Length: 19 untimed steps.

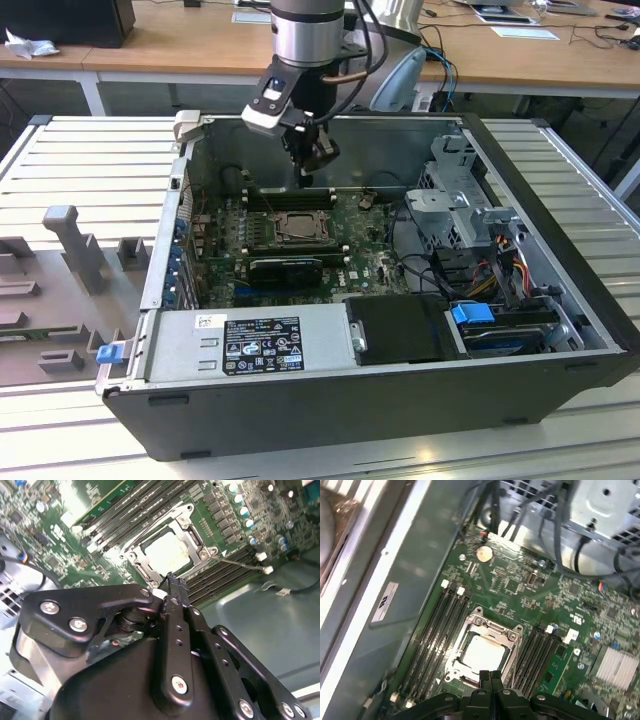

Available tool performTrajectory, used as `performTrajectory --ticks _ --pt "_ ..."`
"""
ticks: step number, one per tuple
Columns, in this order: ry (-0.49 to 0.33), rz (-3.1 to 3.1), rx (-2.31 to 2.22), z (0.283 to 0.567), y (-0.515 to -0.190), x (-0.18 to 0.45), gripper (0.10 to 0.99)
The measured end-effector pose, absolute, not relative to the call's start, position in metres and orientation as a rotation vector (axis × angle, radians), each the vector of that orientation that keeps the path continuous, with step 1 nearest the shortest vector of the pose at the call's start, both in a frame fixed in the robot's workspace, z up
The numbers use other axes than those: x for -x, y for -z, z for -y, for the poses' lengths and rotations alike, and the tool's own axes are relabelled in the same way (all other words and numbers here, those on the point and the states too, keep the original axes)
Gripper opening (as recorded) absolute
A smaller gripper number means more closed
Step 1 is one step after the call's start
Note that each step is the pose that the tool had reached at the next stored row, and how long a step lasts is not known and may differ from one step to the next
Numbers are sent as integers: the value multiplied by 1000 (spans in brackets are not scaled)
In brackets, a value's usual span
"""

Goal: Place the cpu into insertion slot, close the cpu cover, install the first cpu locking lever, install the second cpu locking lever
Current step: 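Install the first cpu locking lever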

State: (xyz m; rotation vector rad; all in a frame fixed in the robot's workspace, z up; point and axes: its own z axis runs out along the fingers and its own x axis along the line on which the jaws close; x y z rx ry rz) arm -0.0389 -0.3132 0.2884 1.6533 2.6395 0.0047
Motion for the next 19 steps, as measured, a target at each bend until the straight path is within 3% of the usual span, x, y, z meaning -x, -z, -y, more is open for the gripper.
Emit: performTrajectory --ticks 19 --pt "-9 -2776 -1413 313 -288 39 106"
